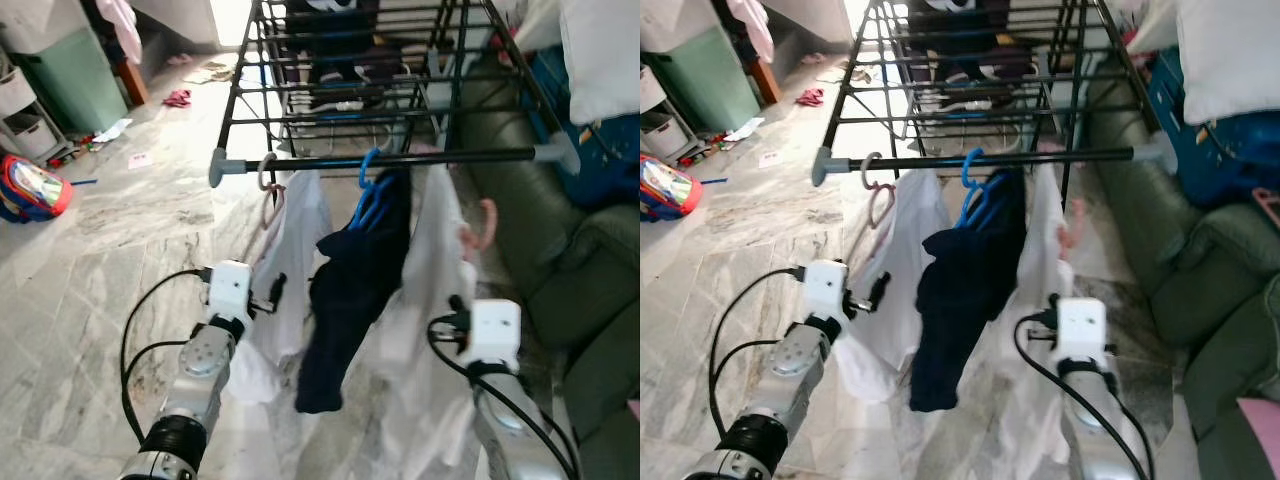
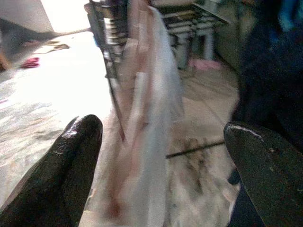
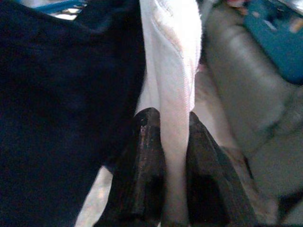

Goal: Hang hanger

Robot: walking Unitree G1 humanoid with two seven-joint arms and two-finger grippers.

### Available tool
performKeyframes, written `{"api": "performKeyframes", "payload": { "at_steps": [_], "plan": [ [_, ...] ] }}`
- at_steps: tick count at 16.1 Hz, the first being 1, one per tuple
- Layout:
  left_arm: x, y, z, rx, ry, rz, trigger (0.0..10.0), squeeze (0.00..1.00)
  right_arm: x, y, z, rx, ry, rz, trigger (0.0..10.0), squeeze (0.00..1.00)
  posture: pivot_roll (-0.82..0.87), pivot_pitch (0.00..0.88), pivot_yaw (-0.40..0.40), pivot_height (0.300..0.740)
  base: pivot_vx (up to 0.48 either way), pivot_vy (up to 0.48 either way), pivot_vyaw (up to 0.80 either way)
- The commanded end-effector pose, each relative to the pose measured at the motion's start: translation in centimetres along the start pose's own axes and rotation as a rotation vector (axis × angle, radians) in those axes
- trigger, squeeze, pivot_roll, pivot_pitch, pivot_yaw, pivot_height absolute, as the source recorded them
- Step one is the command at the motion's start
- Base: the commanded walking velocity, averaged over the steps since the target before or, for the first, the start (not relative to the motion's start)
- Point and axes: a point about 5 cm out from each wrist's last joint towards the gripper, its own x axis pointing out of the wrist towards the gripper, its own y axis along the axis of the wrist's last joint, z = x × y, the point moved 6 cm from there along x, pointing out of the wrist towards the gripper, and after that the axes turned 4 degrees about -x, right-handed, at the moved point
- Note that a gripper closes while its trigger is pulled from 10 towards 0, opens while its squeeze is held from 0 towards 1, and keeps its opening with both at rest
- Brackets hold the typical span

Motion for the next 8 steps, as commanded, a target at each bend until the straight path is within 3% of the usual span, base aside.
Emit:
{"api": "performKeyframes", "payload": {
  "at_steps": [1,4,8],
  "plan": [
    [-0.3,-0.5,-0.7,-0.001,0.031,-0.013,10.0,0.0,0.3,0.9,-1.0,0.008,0.036,0.037,10.0,0.0,0.05,0.024,0.023,0.74,0.0,0.0,0.0],
    [-1.2,-1.6,-0.8,-0.009,0.051,-0.037,10.0,0.0,0.4,0.8,-1.1,0.011,0.056,0.036,10.0,0.0,0.06,0.039,0.011,0.74,0.0,0.0,0.0],
    [-1.7,-2.2,-0.8,0.002,0.046,-0.055,10.0,0.0,0.0,0.2,-0.6,0.005,0.051,0.023,10.0,0.0,0.04,0.069,0.023,0.74,-0.277,0.0,0.0]
  ]
}}
